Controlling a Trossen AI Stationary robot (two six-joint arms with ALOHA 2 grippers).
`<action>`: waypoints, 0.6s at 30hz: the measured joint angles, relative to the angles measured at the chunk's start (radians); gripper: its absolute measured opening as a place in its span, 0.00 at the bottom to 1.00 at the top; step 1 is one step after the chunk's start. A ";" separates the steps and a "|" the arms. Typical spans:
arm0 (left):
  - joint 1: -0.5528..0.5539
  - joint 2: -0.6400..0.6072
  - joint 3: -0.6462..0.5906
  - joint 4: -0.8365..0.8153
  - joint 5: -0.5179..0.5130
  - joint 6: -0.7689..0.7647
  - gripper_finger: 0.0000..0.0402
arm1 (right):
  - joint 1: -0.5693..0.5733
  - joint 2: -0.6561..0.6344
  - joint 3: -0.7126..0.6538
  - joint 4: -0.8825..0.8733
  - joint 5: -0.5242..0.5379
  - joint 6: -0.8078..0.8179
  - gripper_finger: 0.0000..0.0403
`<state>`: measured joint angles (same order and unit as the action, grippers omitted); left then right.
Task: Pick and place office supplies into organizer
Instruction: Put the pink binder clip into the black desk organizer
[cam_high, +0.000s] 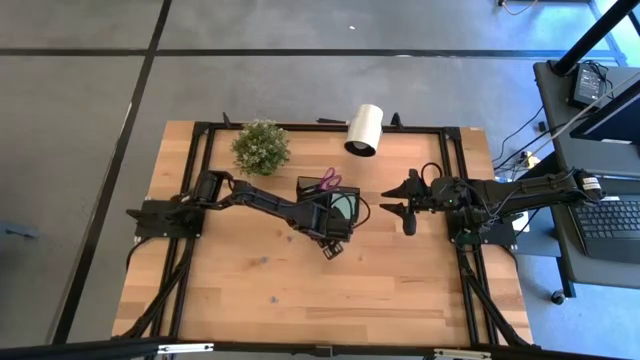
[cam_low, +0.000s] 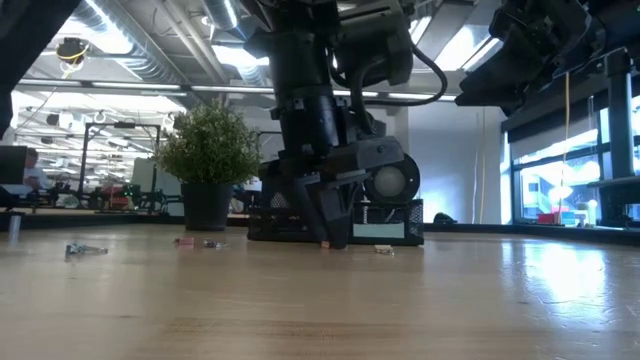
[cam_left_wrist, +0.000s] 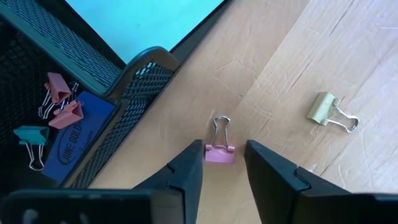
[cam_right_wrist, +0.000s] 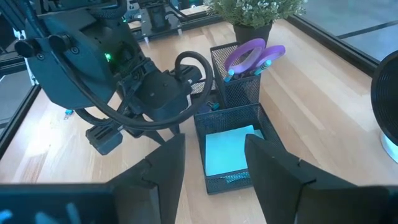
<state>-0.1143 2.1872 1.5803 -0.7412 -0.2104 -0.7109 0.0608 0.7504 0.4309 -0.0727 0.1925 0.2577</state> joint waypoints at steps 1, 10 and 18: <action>0.000 0.000 0.000 0.001 0.000 0.000 0.27 | 0.000 0.000 0.000 0.000 0.000 0.000 0.42; -0.001 0.001 -0.002 0.002 -0.001 0.000 0.18 | 0.000 0.000 0.000 0.000 0.000 -0.003 0.42; -0.001 0.001 -0.002 0.001 -0.004 0.000 0.15 | 0.000 0.000 0.000 0.000 0.000 -0.005 0.42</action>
<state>-0.1150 2.1880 1.5784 -0.7406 -0.2146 -0.7113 0.0609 0.7504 0.4309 -0.0728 0.1925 0.2531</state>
